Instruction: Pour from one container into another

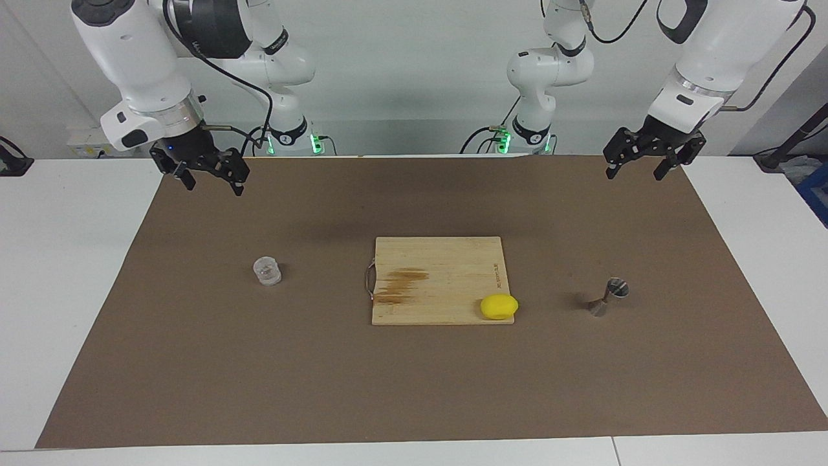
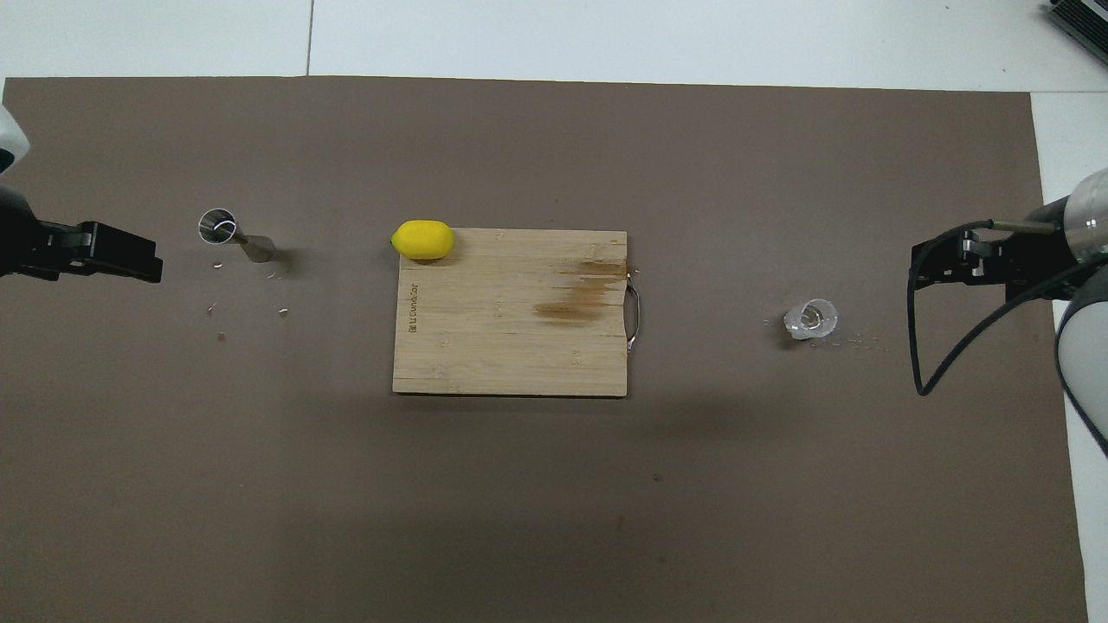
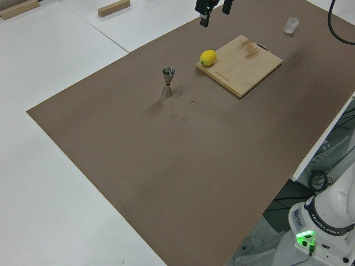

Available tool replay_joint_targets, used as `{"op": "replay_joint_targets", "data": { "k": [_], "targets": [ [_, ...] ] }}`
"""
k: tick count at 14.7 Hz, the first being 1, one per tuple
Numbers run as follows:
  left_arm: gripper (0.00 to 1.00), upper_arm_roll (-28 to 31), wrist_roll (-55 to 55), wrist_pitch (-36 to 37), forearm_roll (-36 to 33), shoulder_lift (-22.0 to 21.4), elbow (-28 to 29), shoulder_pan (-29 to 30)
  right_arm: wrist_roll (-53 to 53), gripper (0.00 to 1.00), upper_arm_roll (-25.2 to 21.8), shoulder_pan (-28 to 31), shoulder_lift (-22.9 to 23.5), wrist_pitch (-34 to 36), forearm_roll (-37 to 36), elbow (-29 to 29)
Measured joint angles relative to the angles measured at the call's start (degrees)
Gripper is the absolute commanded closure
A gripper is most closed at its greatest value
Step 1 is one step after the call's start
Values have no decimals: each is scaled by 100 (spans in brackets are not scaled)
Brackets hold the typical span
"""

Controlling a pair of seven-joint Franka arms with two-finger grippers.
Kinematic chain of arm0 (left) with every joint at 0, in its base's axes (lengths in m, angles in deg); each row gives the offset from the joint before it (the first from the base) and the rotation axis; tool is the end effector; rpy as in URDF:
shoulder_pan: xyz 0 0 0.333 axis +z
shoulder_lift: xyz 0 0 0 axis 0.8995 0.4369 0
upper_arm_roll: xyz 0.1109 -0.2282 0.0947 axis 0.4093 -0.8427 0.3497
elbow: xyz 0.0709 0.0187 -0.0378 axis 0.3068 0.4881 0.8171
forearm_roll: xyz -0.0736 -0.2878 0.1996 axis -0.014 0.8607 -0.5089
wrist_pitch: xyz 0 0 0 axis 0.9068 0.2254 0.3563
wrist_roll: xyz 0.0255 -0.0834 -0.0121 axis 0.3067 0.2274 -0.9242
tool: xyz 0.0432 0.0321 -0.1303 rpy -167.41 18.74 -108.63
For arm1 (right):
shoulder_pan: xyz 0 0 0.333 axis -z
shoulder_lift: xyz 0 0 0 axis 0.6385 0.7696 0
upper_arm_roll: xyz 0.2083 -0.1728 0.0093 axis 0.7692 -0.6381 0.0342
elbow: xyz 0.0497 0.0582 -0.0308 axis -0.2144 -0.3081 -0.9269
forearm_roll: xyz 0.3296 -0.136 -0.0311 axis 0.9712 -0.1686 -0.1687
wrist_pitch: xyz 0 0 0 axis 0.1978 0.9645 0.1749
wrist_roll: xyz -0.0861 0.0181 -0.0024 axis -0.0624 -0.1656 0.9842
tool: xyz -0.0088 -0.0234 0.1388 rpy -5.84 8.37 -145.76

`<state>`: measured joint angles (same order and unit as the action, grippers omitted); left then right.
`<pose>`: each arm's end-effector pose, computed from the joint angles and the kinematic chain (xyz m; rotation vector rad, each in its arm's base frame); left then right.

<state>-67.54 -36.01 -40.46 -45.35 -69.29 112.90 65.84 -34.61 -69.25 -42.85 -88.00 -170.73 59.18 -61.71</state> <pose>0.5165 -0.0504 0.5549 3.1050 -0.1449 0.0116 0.5196 0.0160 0.5206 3.1147 -0.2670 -0.0376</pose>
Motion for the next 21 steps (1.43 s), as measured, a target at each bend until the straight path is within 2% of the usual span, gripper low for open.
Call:
{"op": "replay_joint_targets", "data": {
  "k": [21],
  "targets": [
    [0, -43, 18, -11, 0, 2, 91, -13, 0, 0, 0, 0, 0, 0, 0, 0]
  ]
}}
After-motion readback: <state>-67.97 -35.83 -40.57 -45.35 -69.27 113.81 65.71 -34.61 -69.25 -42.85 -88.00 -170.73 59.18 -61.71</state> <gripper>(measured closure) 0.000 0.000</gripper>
